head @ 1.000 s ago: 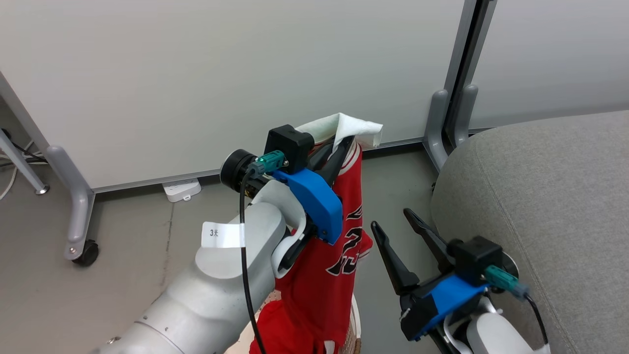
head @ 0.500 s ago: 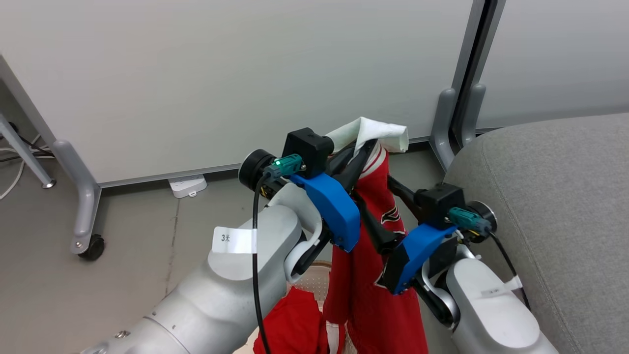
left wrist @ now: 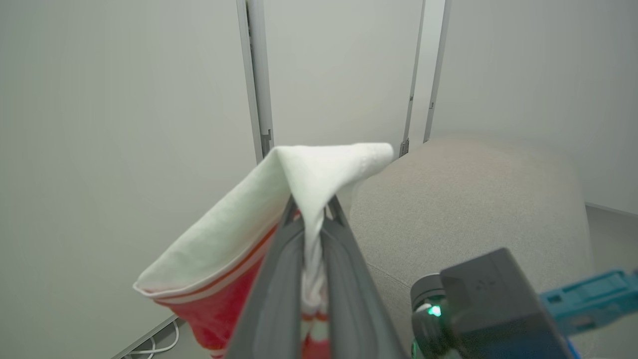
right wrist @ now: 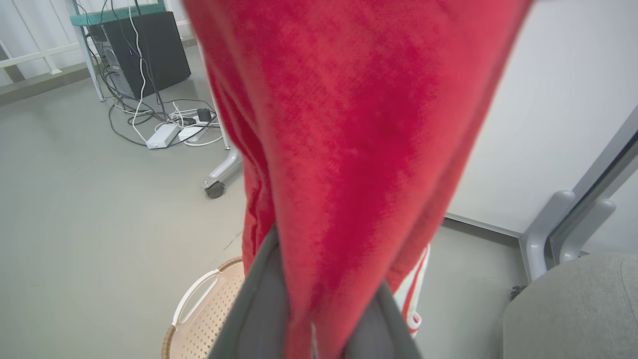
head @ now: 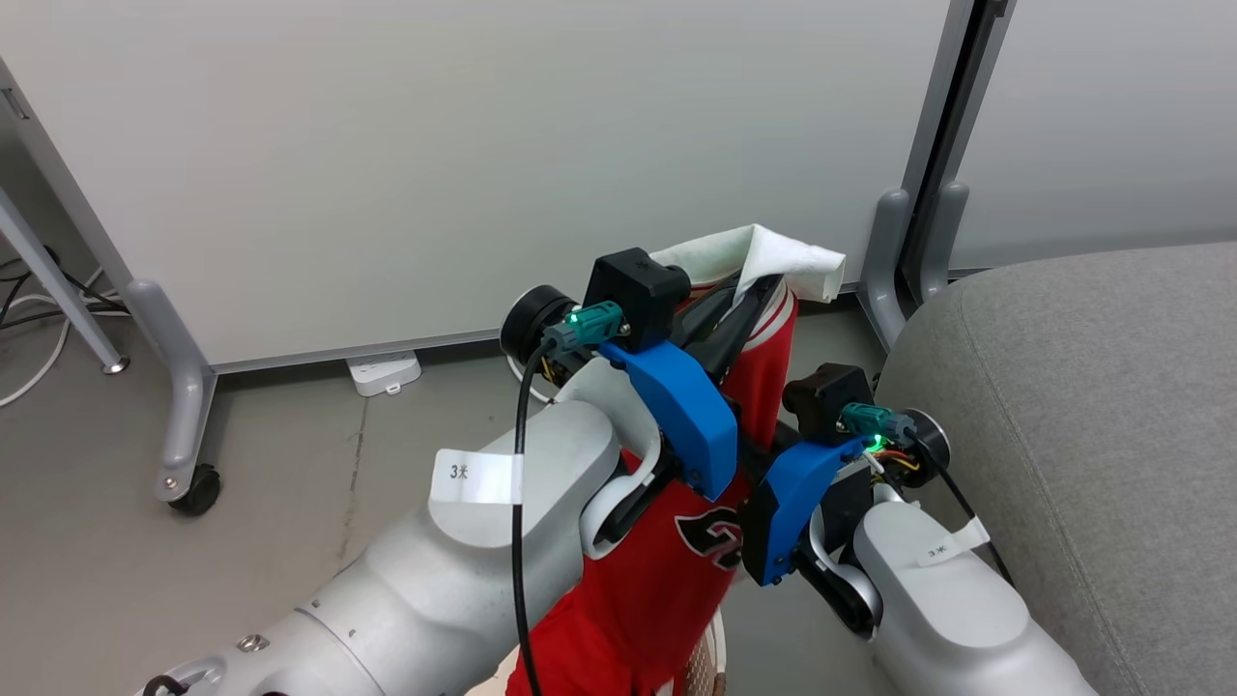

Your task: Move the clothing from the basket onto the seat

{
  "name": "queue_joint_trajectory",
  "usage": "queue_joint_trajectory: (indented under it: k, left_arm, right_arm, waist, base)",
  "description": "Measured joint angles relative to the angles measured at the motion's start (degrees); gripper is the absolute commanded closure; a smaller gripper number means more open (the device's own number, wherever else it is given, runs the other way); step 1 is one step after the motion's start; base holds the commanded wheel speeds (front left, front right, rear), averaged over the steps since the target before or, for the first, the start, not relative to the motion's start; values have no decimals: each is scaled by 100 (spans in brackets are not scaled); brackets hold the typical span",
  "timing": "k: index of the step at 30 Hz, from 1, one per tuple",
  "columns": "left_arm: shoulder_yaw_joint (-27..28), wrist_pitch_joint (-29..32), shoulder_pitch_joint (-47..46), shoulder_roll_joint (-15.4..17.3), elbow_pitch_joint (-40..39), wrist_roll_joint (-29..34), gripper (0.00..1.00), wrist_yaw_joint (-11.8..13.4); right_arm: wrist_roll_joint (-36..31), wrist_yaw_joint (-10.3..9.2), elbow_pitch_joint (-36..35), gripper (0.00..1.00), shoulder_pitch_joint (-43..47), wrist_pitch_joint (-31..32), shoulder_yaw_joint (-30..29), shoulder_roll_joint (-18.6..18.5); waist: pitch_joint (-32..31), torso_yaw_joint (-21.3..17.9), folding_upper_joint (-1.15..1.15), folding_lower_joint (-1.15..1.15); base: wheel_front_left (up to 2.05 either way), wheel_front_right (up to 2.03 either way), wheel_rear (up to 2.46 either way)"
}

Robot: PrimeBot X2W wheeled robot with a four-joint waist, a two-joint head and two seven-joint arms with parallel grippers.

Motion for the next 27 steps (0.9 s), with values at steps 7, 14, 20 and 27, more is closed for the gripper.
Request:
queue_joint_trajectory:
  k: [7, 14, 20, 27]
  left_arm:
    - [-103, -74, -1, 1, 131, -105, 100, 34]
    - [-203, -118, -18, -1, 264, -190, 100, 44]
    - [-297, -144, -34, -1, 323, -255, 100, 44]
    - [-350, -153, -53, -1, 408, -313, 100, 65]
  right_arm:
    - [138, 0, 321, 100, -32, -193, 130, 0]
    - [249, 0, 471, 100, -96, -342, 224, 0]
    - [318, 0, 565, 100, -145, -401, 289, 0]
    - [352, 0, 650, 100, -185, -443, 339, 0]
  waist:
    - [-61, -48, 0, 0]
    - [-75, -150, 0, 0]
    - [-60, -174, 0, 0]
    - [-47, -181, 0, 0]
  base:
    - [0, 0, 0]
    - [0, 0, 0]
    - [0, 0, 0]
    - [0, 0, 0]
